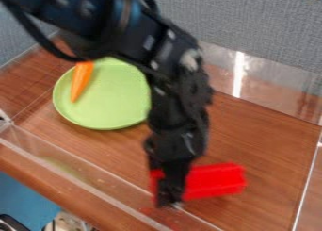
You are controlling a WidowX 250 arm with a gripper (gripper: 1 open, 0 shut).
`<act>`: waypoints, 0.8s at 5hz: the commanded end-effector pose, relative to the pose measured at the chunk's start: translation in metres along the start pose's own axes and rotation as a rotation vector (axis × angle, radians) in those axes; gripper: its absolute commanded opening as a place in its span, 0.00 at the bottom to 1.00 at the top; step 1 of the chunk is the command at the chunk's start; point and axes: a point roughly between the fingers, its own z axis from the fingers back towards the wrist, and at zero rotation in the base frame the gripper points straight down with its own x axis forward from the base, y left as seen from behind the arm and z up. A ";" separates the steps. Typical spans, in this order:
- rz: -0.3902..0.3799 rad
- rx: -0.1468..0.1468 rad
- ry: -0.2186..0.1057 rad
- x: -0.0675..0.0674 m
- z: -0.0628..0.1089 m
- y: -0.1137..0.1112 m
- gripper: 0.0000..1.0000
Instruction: Put the red object on the green plate
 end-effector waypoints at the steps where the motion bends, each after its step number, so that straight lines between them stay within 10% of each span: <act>1: 0.047 0.078 -0.054 -0.010 0.043 0.039 0.00; 4: 0.058 0.075 -0.053 0.035 0.042 0.020 0.00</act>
